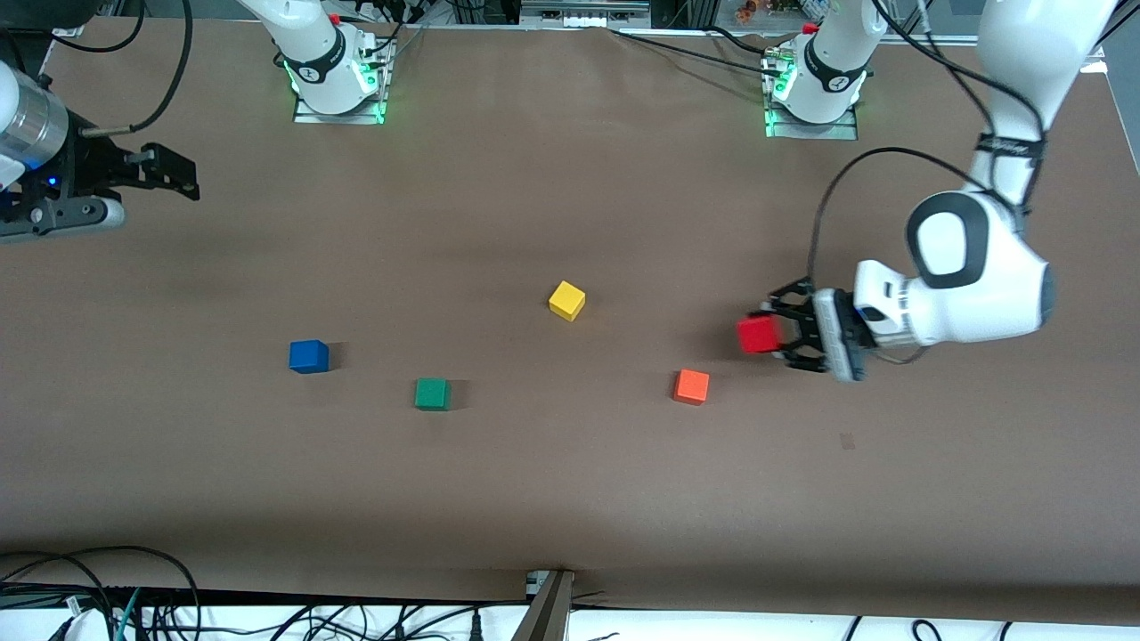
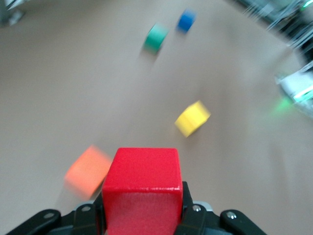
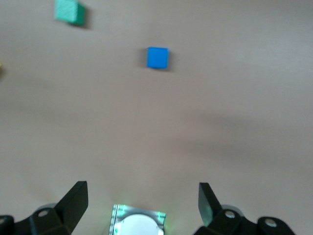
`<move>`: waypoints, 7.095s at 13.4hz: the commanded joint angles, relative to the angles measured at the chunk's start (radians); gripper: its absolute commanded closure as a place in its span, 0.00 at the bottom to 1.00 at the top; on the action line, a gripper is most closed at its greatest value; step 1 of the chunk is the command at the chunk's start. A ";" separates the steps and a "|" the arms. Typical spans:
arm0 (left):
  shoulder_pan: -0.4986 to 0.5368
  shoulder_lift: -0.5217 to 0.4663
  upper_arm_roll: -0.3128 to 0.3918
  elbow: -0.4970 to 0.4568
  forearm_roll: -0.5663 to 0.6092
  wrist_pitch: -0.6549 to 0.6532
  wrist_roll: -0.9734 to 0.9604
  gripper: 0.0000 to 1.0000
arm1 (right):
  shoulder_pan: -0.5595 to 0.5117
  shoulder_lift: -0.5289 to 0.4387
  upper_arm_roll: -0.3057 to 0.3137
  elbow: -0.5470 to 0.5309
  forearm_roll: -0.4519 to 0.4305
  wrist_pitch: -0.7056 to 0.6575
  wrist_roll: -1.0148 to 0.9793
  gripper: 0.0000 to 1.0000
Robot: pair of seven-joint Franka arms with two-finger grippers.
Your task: Pass red block to right arm, stack on blue
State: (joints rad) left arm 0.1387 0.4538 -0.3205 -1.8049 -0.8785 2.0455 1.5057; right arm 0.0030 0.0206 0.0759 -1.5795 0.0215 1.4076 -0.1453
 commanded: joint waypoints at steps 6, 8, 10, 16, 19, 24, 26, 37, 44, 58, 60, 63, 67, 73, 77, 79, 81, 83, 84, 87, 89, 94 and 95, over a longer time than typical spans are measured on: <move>0.004 0.107 -0.164 0.136 -0.220 -0.057 0.220 1.00 | -0.055 0.162 -0.061 0.013 0.660 -0.119 -0.141 0.00; -0.002 0.175 -0.221 0.191 -0.250 -0.056 0.222 1.00 | -0.095 0.260 -0.061 0.013 0.852 -0.157 -0.174 0.00; -0.022 0.224 -0.245 0.240 -0.261 -0.051 0.222 1.00 | -0.116 0.346 -0.059 0.013 1.018 -0.179 -0.221 0.00; -0.122 0.241 -0.242 0.252 -0.356 0.019 0.284 1.00 | -0.061 0.512 -0.051 -0.031 1.371 -0.064 -0.227 0.00; -0.149 0.253 -0.244 0.254 -0.358 0.073 0.327 1.00 | -0.006 0.512 -0.045 -0.100 1.443 0.077 -0.223 0.00; -0.178 0.250 -0.244 0.268 -0.356 0.143 0.331 1.00 | 0.119 0.507 -0.044 -0.163 1.610 0.287 -0.217 0.00; -0.198 0.249 -0.245 0.269 -0.366 0.183 0.329 1.00 | 0.162 0.499 -0.030 -0.191 1.688 0.361 -0.226 0.00; -0.249 0.247 -0.245 0.294 -0.435 0.268 0.329 1.00 | 0.169 0.380 0.065 -0.404 1.805 0.511 -0.378 0.00; -0.249 0.247 -0.244 0.294 -0.433 0.268 0.331 1.00 | 0.170 0.360 0.131 -0.433 1.890 0.583 -0.408 0.00; -0.248 0.246 -0.245 0.295 -0.435 0.268 0.329 1.00 | 0.216 0.374 0.151 -0.389 1.947 0.662 -0.408 0.26; -0.248 0.246 -0.245 0.295 -0.435 0.268 0.329 1.00 | 0.216 0.374 0.151 -0.389 1.948 0.662 -0.408 0.40; -0.248 0.246 -0.245 0.297 -0.435 0.268 0.327 1.00 | 0.215 0.375 0.151 -0.385 1.948 0.660 -0.407 0.47; -0.246 0.243 -0.245 0.295 -0.481 0.265 0.361 0.00 | 0.207 0.375 0.150 -0.385 1.947 0.653 -0.407 0.96; -0.237 0.215 -0.245 0.294 -0.473 0.255 0.346 0.00 | 0.203 0.366 0.134 -0.366 1.933 0.657 -0.392 1.00; -0.200 0.187 -0.238 0.276 -0.443 0.205 0.266 0.00 | 0.203 0.340 0.073 -0.349 1.757 0.656 -0.312 1.00; -0.186 0.174 -0.238 0.277 -0.354 0.205 0.159 0.00 | 0.203 0.308 0.041 -0.341 1.642 0.654 -0.254 1.00; -0.173 0.168 -0.236 0.277 -0.248 0.203 0.038 0.00 | 0.203 0.273 -0.001 -0.327 1.452 0.650 -0.165 1.00; -0.151 0.167 -0.235 0.279 -0.159 0.162 -0.054 0.00 | 0.203 0.233 -0.036 -0.320 1.265 0.643 -0.082 1.00; -0.140 0.167 -0.232 0.283 -0.128 0.135 -0.102 0.00 | 0.203 0.219 -0.053 -0.320 1.174 0.628 -0.051 1.00; -0.119 0.151 -0.230 0.280 -0.006 0.113 -0.212 0.00 | 0.203 0.180 -0.094 -0.320 0.908 0.588 0.016 1.00; -0.099 0.132 -0.230 0.279 0.068 0.075 -0.304 0.00 | 0.203 0.164 -0.113 -0.320 0.739 0.579 0.045 1.00; -0.077 0.057 -0.137 0.280 0.159 -0.097 -0.490 0.00 | 0.203 0.160 -0.136 -0.323 0.320 0.571 0.116 1.00; -0.083 0.043 -0.115 0.279 0.180 -0.116 -0.548 0.00 | 0.203 0.163 -0.154 -0.323 0.267 0.573 0.116 1.00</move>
State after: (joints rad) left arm 0.0665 0.5461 -0.4675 -1.5082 -0.7390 1.9670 1.0506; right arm 0.2017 0.2002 -0.0562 -1.8945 0.3737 1.9916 -0.0472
